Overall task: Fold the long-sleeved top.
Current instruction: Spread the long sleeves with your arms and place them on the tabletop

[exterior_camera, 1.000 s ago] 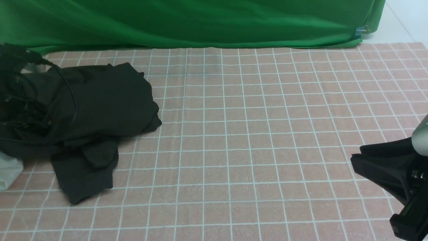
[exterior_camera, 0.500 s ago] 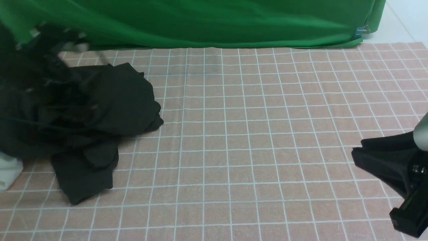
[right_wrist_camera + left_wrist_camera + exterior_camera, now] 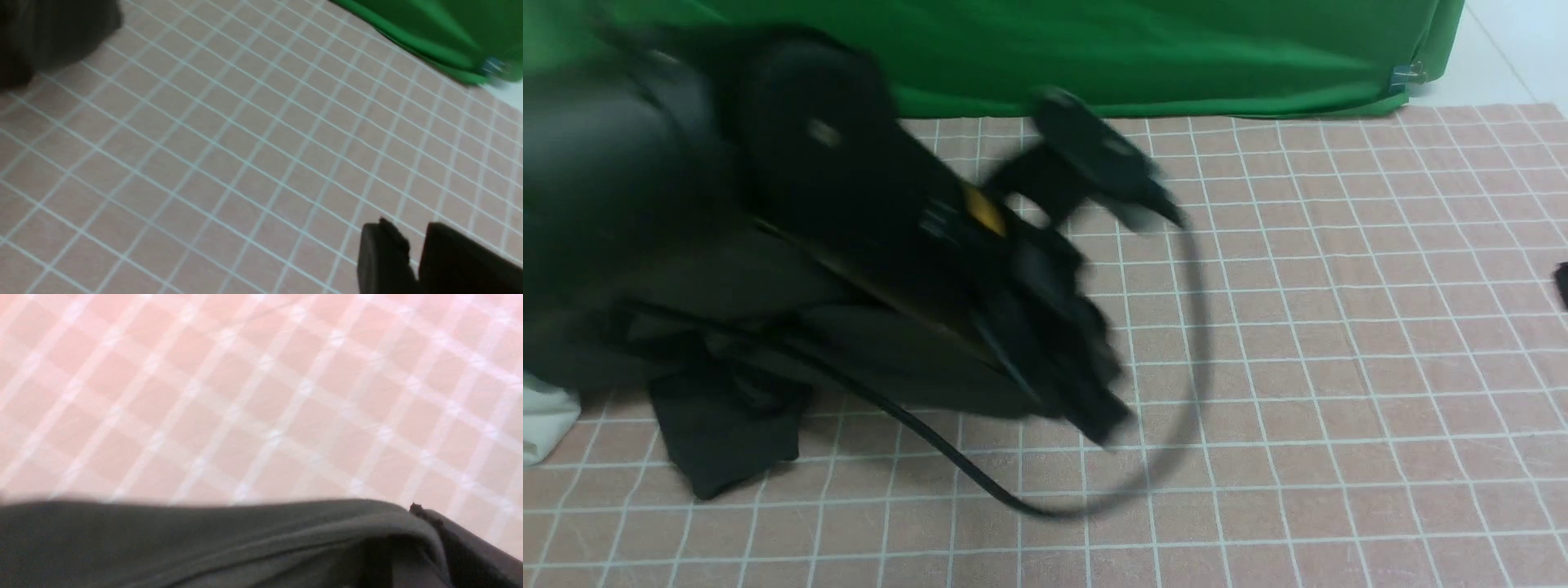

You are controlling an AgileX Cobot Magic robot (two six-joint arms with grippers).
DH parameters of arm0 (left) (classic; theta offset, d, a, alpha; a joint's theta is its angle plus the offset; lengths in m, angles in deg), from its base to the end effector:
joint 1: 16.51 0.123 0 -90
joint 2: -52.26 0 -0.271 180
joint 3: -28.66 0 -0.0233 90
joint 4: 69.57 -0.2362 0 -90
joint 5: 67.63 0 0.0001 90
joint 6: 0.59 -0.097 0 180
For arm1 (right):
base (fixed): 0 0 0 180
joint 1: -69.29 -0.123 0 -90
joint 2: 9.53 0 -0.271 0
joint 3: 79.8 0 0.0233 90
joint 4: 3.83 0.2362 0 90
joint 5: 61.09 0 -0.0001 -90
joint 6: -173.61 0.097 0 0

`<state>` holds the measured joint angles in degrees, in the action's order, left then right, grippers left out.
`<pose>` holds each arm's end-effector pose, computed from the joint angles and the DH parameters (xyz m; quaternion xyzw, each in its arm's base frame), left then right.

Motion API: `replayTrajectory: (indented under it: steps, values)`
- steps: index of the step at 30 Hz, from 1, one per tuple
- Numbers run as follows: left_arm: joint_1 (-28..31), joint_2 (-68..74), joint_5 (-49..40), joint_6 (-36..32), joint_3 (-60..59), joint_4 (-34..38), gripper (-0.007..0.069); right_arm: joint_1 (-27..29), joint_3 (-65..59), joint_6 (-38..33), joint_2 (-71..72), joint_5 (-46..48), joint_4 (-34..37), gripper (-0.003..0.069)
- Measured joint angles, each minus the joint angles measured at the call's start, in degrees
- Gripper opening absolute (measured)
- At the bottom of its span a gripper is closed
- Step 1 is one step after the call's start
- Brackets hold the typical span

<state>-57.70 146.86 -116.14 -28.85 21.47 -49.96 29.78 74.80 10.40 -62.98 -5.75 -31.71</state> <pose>0.2146 -0.2202 0.2875 0.4798 0.8263 -0.1797 0.2338 0.1268 0.0562 0.3506 -0.2242 0.8668 -0.0297 0.4443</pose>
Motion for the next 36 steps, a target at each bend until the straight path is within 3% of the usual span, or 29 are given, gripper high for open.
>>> replayTrajectory:
  steps: [11,17,22,25,29,32,35,36]
  values:
    - [-14.7,10.2,6.0,-1.4,1.7,10.9,0.0034,0.0,0.2,4.5,1.1,5.9,-3.3,0.0178]
    - [-16.1,13.1,7.0,-7.6,3.0,12.3,0.0087,0.0,0.2,5.5,1.1,6.4,-3.4,0.0181]
    - [-15.1,14.3,5.2,-9.7,3.1,11.7,0.0317,0.0,0.2,6.2,1.1,6.4,-3.4,0.0184]
    - [-12.8,13.1,4.4,-8.4,3.1,11.4,0.0523,0.0,0.2,6.2,1.1,6.4,-3.4,0.0187]
    - [-8.8,8.6,2.6,-2.6,3.3,7.4,0.0612,0.0,0.2,6.2,1.1,5.5,-2.2,0.0187]
    - [-3.0,3.4,-4.3,1.3,3.4,-0.6,0.0531,0.0,0.2,5.7,1.1,3.1,1.2,0.0188]
    - [3.2,-0.1,-9.2,3.6,1.0,-6.1,0.0375,0.0,0.2,4.0,1.1,0.7,3.9,0.0188]
    - [8.2,-2.0,-10.7,4.2,-2.4,-8.5,0.0250,0.0,0.2,2.5,1.1,-0.8,5.5,0.0188]
